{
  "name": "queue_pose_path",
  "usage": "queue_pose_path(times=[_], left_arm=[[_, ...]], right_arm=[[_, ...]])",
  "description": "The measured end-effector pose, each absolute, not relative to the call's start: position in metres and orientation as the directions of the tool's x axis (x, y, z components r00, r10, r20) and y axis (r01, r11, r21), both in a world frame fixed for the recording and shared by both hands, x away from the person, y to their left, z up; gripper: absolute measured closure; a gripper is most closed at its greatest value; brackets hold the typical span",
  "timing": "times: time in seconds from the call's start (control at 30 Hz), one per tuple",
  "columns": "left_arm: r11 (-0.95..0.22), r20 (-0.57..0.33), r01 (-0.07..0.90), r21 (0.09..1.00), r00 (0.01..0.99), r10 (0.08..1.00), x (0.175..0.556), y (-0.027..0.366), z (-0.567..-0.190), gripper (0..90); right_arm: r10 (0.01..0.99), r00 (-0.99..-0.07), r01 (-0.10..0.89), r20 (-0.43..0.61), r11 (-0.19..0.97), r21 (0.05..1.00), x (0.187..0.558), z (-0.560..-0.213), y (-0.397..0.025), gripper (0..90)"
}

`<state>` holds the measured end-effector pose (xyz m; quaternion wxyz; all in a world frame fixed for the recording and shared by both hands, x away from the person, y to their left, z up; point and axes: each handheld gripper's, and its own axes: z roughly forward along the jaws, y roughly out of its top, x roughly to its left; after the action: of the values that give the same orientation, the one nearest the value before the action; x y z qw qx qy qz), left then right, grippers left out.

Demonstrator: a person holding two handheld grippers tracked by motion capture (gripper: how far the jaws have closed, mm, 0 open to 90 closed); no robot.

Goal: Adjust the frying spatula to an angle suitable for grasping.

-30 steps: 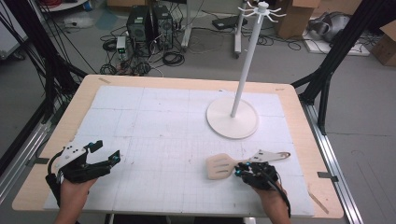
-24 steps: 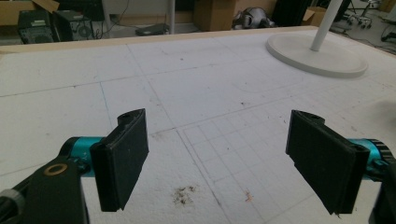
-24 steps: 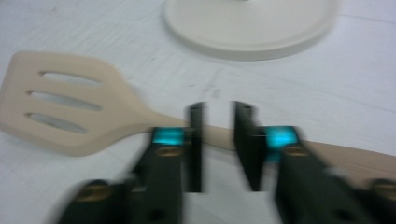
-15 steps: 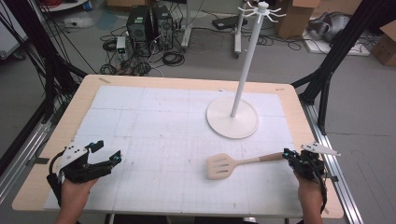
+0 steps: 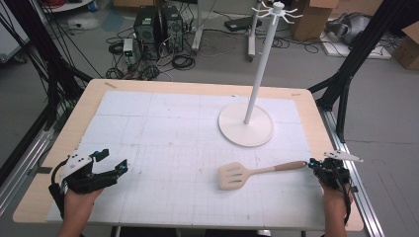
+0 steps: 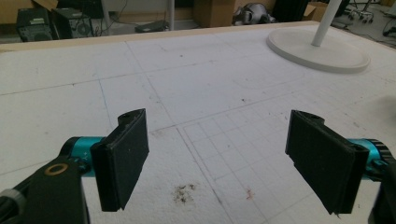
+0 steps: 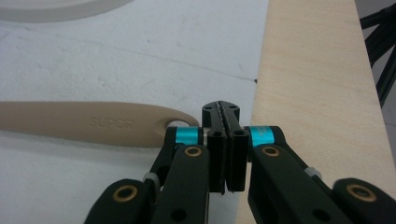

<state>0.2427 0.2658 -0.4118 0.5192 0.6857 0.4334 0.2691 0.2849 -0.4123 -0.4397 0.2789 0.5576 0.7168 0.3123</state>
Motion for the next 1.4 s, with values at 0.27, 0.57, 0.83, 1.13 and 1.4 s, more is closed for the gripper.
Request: queue_pose_path(times=[0.27,0.57,0.83,1.13,1.4], left_arm=[[-0.093,-0.075,0.321,0.943,0.477,0.876,0.242,0.265,-0.413,22.0],[-0.088,-0.078,0.32,0.943,0.472,0.878,0.241,0.266,-0.412,22.2],[-0.081,-0.084,0.318,0.945,0.472,0.878,0.243,0.267,-0.412,22.2],[-0.078,-0.086,0.315,0.946,0.476,0.875,0.243,0.265,-0.412,22.1],[-0.081,-0.084,0.316,0.945,0.475,0.876,0.243,0.265,-0.411,22.2]], right_arm=[[0.963,-0.261,0.612,-0.064,0.216,0.761,0.292,-0.444,-0.421,89.4],[0.948,-0.314,0.603,-0.054,0.243,0.76,0.292,-0.447,-0.416,89.4],[0.95,-0.313,0.613,-0.004,0.205,0.763,0.284,-0.447,-0.412,89.4],[0.944,-0.329,0.611,-0.002,0.215,0.762,0.282,-0.443,-0.394,89.4],[0.934,-0.356,0.609,0.005,0.228,0.759,0.288,-0.443,-0.376,89.4]])
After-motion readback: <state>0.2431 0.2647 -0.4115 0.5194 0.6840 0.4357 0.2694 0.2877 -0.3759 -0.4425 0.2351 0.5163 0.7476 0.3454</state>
